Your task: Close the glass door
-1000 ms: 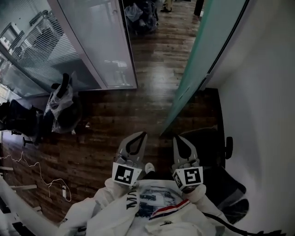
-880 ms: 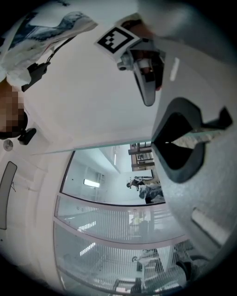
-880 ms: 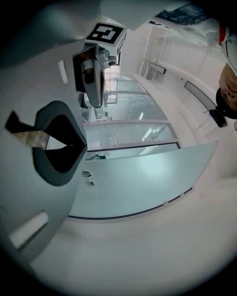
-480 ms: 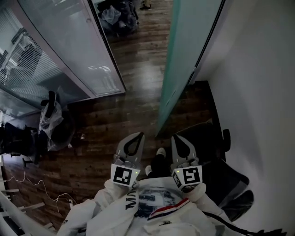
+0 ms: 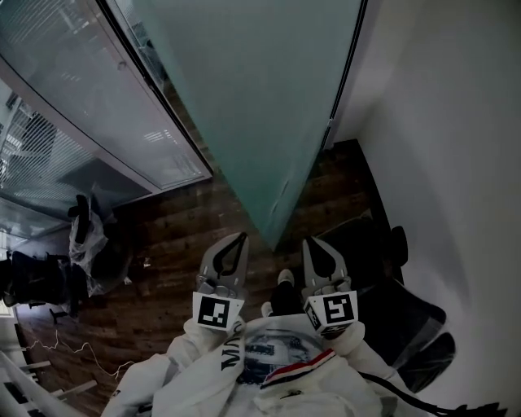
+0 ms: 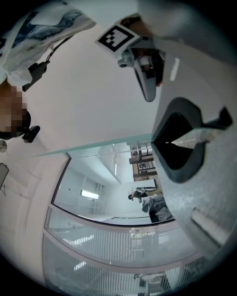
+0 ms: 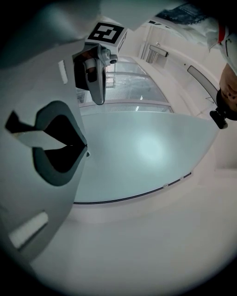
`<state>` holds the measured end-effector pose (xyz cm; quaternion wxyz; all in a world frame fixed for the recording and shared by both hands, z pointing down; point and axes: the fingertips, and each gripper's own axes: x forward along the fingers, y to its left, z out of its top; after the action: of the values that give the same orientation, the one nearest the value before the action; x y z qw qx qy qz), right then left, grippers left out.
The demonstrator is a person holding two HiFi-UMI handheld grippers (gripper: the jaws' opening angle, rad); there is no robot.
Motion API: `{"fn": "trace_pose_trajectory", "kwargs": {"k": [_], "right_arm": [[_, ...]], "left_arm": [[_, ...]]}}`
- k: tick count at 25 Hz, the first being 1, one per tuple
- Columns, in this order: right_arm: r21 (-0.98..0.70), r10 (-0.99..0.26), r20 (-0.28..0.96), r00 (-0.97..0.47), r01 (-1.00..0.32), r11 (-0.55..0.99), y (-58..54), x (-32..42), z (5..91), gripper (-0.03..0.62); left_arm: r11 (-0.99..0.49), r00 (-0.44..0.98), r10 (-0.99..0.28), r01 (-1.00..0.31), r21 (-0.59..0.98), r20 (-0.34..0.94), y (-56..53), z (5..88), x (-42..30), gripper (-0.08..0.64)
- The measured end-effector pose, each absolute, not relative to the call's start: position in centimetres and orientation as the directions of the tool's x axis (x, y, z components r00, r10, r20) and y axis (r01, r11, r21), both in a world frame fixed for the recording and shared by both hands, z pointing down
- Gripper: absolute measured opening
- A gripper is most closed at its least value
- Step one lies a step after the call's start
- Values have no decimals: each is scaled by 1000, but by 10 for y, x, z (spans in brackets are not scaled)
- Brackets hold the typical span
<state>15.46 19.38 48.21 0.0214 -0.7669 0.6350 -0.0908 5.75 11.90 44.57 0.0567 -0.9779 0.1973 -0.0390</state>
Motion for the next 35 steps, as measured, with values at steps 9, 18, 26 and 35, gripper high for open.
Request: {"fn": "trace_pose_trajectory", "kwargs": {"k": [9, 18, 26, 35], "right_arm": [[-156, -979, 111, 173, -970, -189, 177, 179, 487, 7], [-192, -997, 70, 31, -980, -44, 138, 187, 478, 7], [-186, -993, 21, -118, -976, 112, 111, 174, 475, 8], [-82, -941, 97, -323, -945, 316, 101, 166, 508, 280]], "left_arm": [[-901, 904, -423, -413, -128, 57, 92, 448, 75, -5], [-854, 857, -513, -504, -131, 48, 67, 438, 74, -5], [-810, 808, -584, -573, -125, 77, 50, 445, 44, -5], [-860, 863, -501, -490, -144, 57, 36, 429, 58, -5]]}}
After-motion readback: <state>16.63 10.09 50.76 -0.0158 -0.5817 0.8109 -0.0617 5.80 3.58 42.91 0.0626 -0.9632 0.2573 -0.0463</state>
